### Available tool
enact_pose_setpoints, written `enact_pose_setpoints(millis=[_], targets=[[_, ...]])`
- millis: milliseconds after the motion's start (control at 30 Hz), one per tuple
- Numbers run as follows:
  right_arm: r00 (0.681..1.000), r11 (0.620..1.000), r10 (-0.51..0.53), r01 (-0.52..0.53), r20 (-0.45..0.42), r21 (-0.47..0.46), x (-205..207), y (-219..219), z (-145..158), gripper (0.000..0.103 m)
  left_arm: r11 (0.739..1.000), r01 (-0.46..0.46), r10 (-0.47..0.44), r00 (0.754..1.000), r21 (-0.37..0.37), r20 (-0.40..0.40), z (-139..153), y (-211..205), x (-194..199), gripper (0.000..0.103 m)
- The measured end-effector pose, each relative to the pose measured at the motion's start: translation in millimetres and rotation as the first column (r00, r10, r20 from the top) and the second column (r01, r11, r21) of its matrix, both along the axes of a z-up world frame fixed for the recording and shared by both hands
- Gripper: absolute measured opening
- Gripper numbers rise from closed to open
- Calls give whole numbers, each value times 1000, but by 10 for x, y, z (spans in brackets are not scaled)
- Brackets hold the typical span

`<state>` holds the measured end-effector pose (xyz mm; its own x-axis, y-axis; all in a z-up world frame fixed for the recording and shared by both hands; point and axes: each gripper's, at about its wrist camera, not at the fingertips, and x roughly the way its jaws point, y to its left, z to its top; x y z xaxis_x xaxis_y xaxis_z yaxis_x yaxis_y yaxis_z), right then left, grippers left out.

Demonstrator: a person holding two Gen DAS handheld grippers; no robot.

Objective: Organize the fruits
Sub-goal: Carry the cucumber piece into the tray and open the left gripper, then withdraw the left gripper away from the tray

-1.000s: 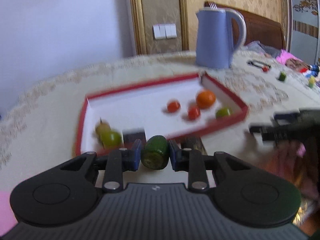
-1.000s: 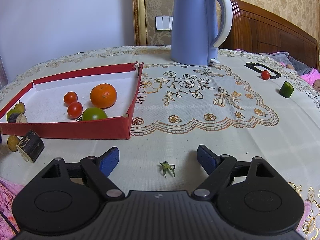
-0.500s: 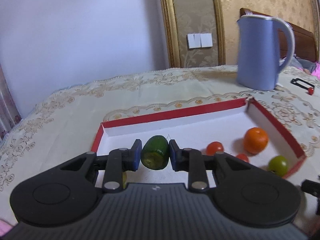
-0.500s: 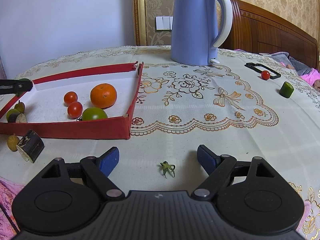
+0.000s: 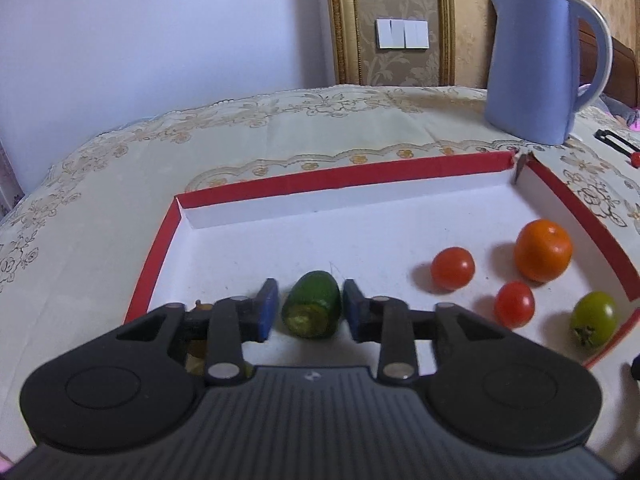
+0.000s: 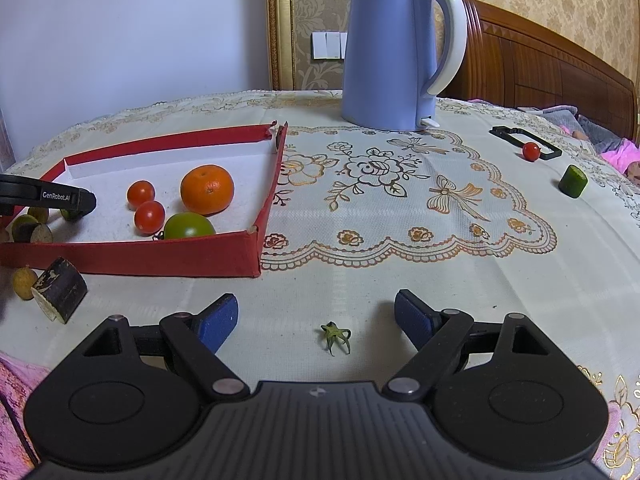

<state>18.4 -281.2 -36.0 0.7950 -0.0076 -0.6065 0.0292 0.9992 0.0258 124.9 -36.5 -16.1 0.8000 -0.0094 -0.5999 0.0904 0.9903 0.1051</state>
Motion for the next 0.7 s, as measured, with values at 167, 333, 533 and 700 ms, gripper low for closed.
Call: enact_pose_setpoints(millis=[167,333,533,700], targets=[[1000,1000,2,-2,-1,0,0,4,0,86,999,-9,12,997,-37,79,142,108,-242,69],[1000,1000,1,-1,-1,0,-1,7,0,87,995,-7,20,992,-101,126,317,353,-560,69],[1000,1000,1,-1,-1,0,-1,5,2,87,994,36,-27,996,-102,85,223,568,-986,69],[1000,1000,4,-4,12,24,-18,-5,13,87,996,15,-12,999,-85,40,34,691,-1095,69]])
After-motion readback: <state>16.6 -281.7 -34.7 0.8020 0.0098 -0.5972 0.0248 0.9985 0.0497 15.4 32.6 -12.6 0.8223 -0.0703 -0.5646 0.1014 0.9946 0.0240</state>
